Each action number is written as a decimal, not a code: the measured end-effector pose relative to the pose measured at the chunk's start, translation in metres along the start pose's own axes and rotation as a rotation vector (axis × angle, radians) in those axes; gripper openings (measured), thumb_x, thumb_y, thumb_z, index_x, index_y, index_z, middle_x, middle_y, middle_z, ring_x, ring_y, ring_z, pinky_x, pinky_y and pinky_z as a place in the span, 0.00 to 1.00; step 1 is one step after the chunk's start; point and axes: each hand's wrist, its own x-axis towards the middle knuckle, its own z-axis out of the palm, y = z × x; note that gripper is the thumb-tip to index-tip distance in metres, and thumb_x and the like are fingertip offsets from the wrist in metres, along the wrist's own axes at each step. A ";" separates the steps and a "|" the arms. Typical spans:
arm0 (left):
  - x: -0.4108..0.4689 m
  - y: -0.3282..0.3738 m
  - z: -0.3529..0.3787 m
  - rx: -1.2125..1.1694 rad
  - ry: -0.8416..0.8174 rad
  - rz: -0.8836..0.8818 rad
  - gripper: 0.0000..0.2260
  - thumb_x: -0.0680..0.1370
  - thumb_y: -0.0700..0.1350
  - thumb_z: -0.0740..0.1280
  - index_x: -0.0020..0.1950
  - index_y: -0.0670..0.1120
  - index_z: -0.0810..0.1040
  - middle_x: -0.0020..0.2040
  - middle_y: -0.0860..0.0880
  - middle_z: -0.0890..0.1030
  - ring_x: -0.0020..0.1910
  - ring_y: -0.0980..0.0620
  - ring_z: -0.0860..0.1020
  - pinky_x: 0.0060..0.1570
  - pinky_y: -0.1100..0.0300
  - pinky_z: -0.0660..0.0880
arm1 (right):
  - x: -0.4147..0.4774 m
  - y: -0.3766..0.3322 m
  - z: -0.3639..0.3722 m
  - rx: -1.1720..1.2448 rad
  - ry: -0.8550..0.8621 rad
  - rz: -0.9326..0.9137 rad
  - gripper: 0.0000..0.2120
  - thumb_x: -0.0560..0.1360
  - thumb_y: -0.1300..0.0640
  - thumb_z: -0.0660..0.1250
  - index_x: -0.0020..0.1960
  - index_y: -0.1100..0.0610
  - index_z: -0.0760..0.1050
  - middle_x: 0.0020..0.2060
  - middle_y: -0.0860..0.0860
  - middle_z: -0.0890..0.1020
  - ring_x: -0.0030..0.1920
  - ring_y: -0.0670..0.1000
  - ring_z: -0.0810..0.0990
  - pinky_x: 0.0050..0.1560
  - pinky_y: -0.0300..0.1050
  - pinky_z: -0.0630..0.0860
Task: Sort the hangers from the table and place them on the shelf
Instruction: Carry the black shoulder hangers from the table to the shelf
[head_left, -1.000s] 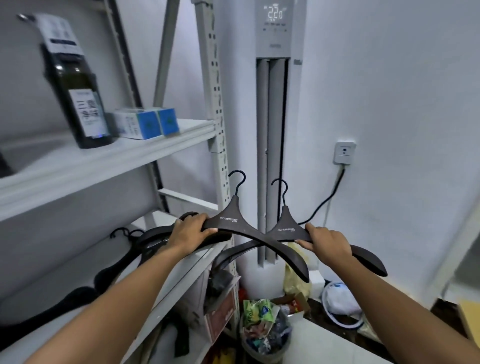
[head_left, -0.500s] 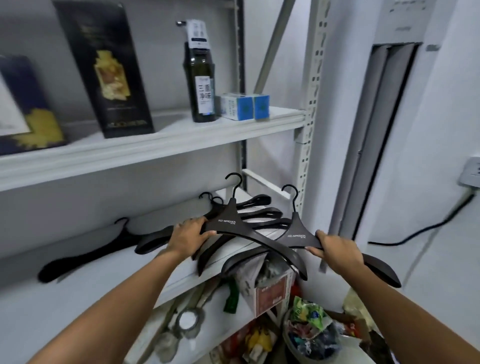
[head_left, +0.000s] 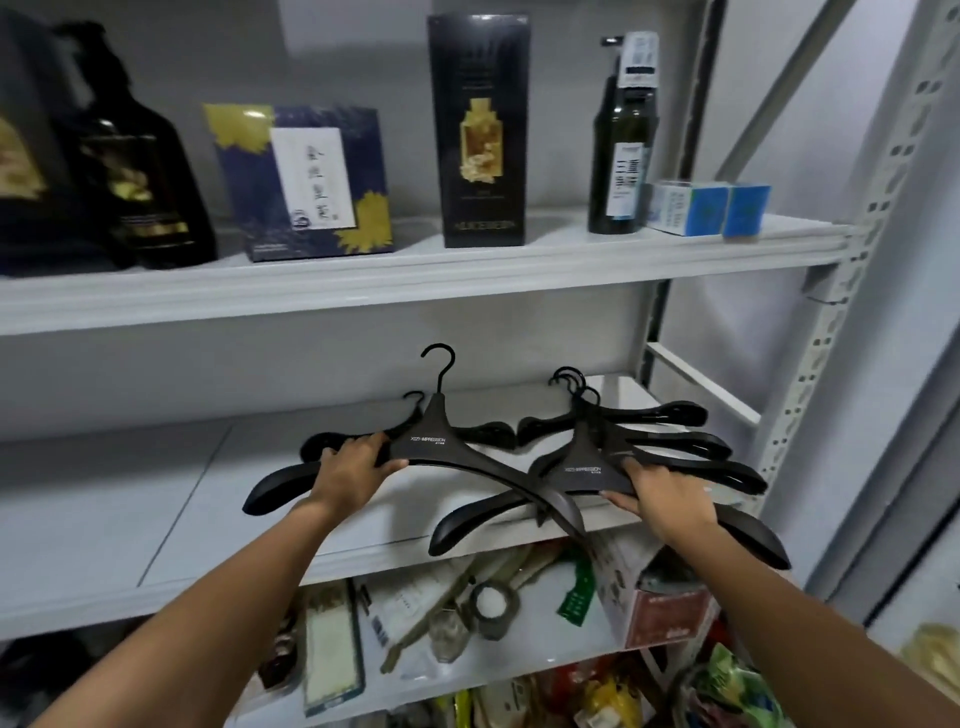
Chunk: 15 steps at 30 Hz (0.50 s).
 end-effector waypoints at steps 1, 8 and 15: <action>0.000 -0.010 -0.004 -0.004 0.010 -0.006 0.22 0.78 0.59 0.60 0.64 0.46 0.71 0.62 0.46 0.77 0.63 0.45 0.72 0.64 0.45 0.63 | 0.010 -0.015 -0.001 -0.004 -0.014 -0.009 0.27 0.76 0.34 0.55 0.66 0.52 0.66 0.51 0.53 0.81 0.51 0.56 0.81 0.41 0.47 0.72; 0.010 -0.086 -0.020 0.043 0.022 -0.040 0.22 0.77 0.60 0.60 0.67 0.50 0.69 0.62 0.49 0.77 0.63 0.46 0.73 0.61 0.49 0.64 | 0.078 -0.118 0.009 0.119 -0.071 -0.079 0.27 0.76 0.35 0.57 0.64 0.55 0.69 0.52 0.56 0.80 0.53 0.58 0.80 0.48 0.50 0.75; 0.043 -0.159 -0.019 0.118 -0.064 -0.087 0.19 0.77 0.60 0.59 0.62 0.49 0.70 0.58 0.47 0.78 0.59 0.46 0.74 0.59 0.50 0.64 | 0.141 -0.208 0.027 0.230 -0.228 -0.065 0.25 0.77 0.39 0.60 0.65 0.56 0.69 0.57 0.57 0.79 0.59 0.59 0.77 0.54 0.50 0.73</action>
